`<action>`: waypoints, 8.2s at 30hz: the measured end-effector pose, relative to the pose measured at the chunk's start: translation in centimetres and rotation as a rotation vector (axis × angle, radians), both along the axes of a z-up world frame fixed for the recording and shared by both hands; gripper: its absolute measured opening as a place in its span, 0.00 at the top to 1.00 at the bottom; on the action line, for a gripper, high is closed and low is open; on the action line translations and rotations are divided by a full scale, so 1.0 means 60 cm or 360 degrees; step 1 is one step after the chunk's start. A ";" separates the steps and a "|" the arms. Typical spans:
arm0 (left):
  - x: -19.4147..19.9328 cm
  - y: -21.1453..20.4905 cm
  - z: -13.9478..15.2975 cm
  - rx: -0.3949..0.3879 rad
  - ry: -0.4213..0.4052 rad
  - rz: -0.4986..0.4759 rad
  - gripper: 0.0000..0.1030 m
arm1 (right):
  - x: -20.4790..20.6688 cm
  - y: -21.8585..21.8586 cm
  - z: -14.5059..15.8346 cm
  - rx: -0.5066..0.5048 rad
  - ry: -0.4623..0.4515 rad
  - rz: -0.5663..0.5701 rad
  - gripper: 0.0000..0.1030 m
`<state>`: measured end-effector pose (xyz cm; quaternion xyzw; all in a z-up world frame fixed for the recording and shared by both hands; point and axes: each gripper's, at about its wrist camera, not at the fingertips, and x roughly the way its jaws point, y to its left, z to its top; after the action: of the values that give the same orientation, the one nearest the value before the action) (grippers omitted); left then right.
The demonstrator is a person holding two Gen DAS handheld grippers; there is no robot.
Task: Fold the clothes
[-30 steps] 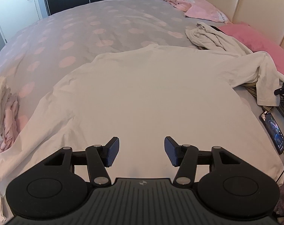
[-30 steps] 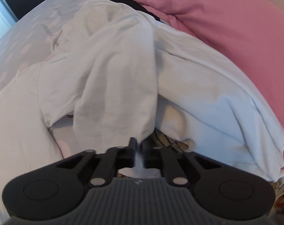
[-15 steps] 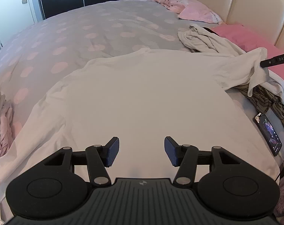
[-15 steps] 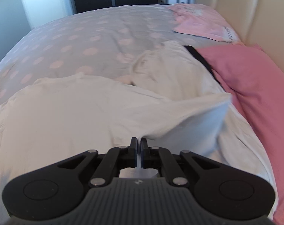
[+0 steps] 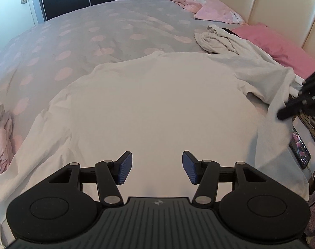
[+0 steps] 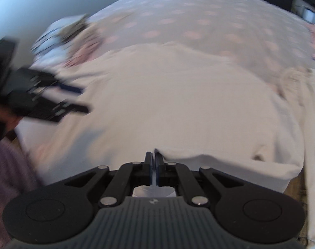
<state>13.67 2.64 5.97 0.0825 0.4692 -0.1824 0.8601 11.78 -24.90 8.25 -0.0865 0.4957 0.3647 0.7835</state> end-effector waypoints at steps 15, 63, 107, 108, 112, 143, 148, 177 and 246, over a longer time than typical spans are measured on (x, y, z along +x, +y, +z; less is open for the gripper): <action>-0.020 -0.016 -0.007 0.0000 0.0022 -0.0083 0.50 | -0.186 0.119 -0.149 -0.0268 0.0282 0.0515 0.97; -0.226 -0.093 -0.203 -0.0207 0.0458 -0.0238 0.97 | -0.231 -0.014 -0.176 0.0082 0.0114 -0.0464 0.84; -0.218 -0.040 -0.222 -0.0325 0.0556 -0.0078 0.99 | -0.241 -0.052 -0.235 0.0238 0.0513 -0.0734 0.70; -0.218 -0.039 -0.221 -0.0323 0.0556 -0.0081 0.99 | -0.240 -0.052 -0.237 0.0242 0.0517 -0.0745 0.73; -0.223 -0.041 -0.209 -0.0329 0.0562 -0.0121 0.99 | -0.243 -0.050 -0.223 0.0222 0.0484 -0.0741 0.93; -0.117 -0.070 -0.148 -0.0381 0.0548 -0.0178 0.74 | -0.077 -0.171 -0.143 -0.0372 -0.0036 -0.0457 0.85; -0.059 -0.101 -0.168 -0.0385 0.0546 -0.0149 0.65 | 0.008 -0.215 -0.165 -0.0371 -0.0241 -0.0468 0.85; 0.083 -0.162 -0.219 -0.0360 0.0537 -0.0065 0.99 | 0.216 -0.253 -0.254 -0.0400 -0.0411 -0.0604 1.00; 0.074 -0.386 -0.191 -0.0311 0.0281 -0.0175 0.78 | 0.137 -0.207 -0.235 -0.0006 -0.0401 -0.0028 0.84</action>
<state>18.13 -20.54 -5.47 0.0077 0.5178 -0.2807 0.8081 19.98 -37.30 -5.85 -0.1287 0.3948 0.3430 0.8426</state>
